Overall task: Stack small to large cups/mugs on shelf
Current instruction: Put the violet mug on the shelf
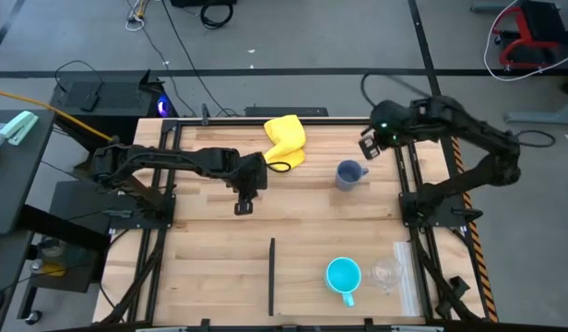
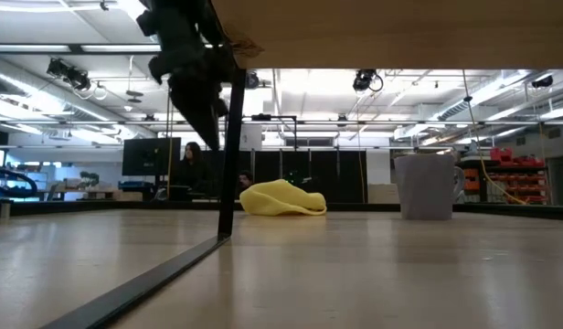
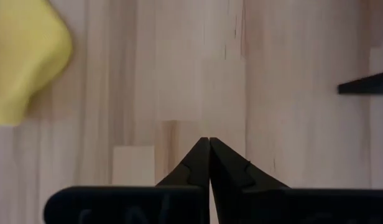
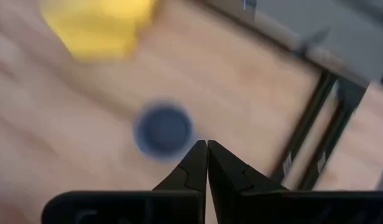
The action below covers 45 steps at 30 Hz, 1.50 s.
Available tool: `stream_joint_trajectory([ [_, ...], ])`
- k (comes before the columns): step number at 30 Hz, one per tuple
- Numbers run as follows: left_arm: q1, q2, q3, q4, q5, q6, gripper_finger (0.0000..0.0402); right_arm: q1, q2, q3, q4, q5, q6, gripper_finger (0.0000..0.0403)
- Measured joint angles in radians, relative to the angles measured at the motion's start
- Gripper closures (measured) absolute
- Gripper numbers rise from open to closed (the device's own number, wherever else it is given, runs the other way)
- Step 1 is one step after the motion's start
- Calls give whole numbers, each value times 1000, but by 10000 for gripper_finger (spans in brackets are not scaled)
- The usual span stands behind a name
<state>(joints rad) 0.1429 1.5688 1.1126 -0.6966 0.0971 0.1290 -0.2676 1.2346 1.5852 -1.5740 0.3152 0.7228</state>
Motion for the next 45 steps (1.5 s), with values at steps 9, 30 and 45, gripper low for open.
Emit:
stream_joint_trajectory([
  [9, 58, 0, -72, 115, 5, 9, 373, -102, -52, -276, 117, -88, -140, 382],
  [30, 67, 0, -158, 304, 6, 43, 385, -164, 157, -364, 330, -258, -232, 298],
  [45, 66, 0, -158, 304, 6, 58, 391, -206, 229, -368, 317, -257, -221, 297],
])
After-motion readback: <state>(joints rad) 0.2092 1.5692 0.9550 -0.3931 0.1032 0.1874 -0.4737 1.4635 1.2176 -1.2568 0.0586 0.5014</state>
